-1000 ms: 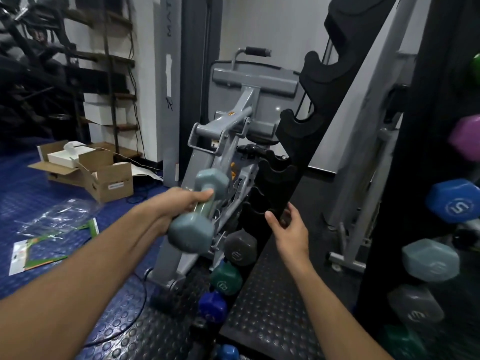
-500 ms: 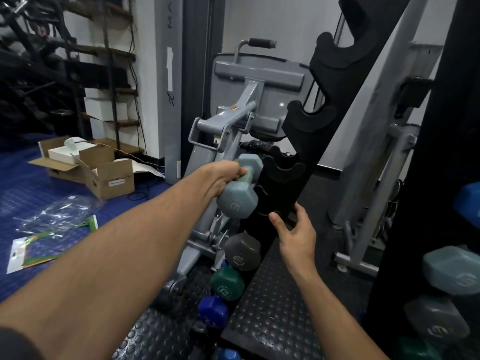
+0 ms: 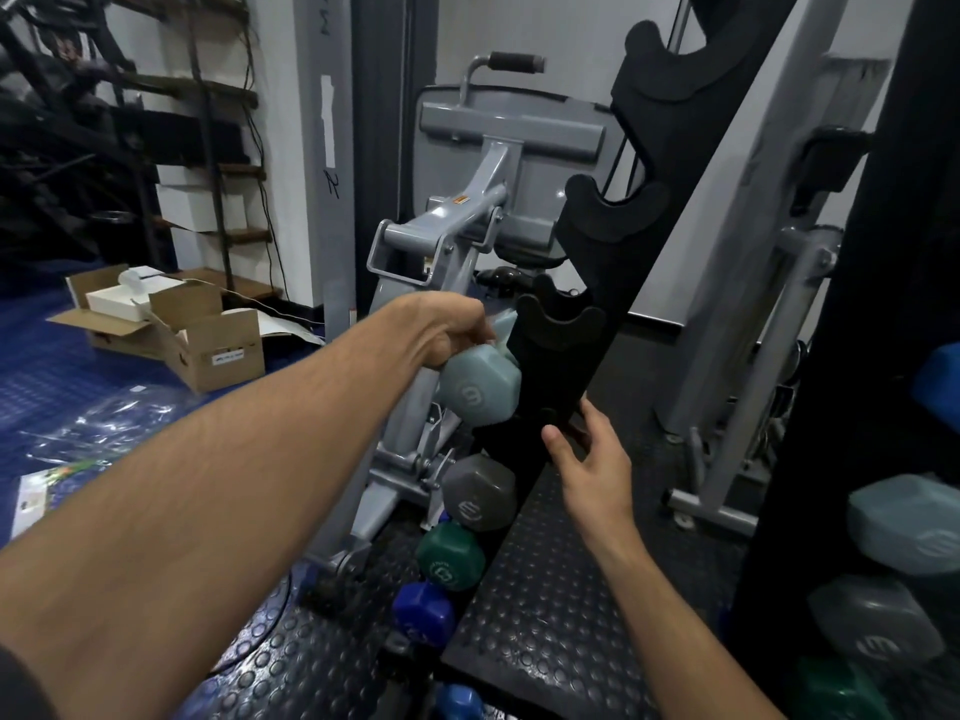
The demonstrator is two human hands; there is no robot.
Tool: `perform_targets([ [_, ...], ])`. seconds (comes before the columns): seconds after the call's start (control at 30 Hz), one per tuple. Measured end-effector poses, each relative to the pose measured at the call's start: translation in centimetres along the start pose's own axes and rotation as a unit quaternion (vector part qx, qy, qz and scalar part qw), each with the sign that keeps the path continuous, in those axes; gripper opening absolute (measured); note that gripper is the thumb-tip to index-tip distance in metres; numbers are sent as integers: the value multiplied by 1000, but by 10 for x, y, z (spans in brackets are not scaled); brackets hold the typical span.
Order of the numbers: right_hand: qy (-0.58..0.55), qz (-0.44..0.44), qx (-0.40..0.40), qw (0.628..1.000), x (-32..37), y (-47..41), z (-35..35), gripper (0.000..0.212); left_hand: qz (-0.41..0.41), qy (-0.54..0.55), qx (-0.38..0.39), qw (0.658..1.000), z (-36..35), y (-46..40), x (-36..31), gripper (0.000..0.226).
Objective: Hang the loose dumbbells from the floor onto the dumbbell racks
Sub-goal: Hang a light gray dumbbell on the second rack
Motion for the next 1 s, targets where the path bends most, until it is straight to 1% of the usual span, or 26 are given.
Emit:
perform_targets([
  [0.1, 2, -5, 7, 1000, 1, 0, -2, 68, -12, 40, 27, 999, 0, 5, 4, 33],
  [0.27, 13, -8, 4, 1000, 1, 0, 0, 65, -45, 91, 39, 994, -6, 14, -1, 35],
  [0.37, 7, -16, 12, 1000, -2, 1, 1, 65, -48, 76, 35, 995, -7, 17, -5, 34],
  [0.47, -19, -20, 28, 999, -13, 1, 2, 74, -57, 65, 35, 996, -8, 18, -4, 38],
  [0.6, -24, -25, 31, 999, -11, 2, 2, 61, -93, 73, 41, 992, -9, 20, -1, 46],
  [0.7, -35, -26, 37, 998, -8, 3, 2, 59, -126, 82, 37, 988, -10, 24, 1, 46],
  [0.8, -48, -44, 42, 997, -10, 3, 3, 58, -157, 75, -8, 985, -3, 29, 8, 41],
  [0.9, -7, -30, 28, 999, -14, 6, 9, 53, -182, 75, -77, 977, 6, 35, 25, 40],
  [1.0, 27, -44, 35, 998, -29, 15, 10, 45, -203, 91, -147, 964, 14, 47, 55, 27],
])
Point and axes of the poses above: each hand's wrist, its own y-axis away from the middle knuckle, its own z-axis out of the back of the hand, x = y × z, the point moved 10 cm from there along -y, towards the middle knuckle, and after that the axes turned 11 degrees about -z, right-handed, at the moved point
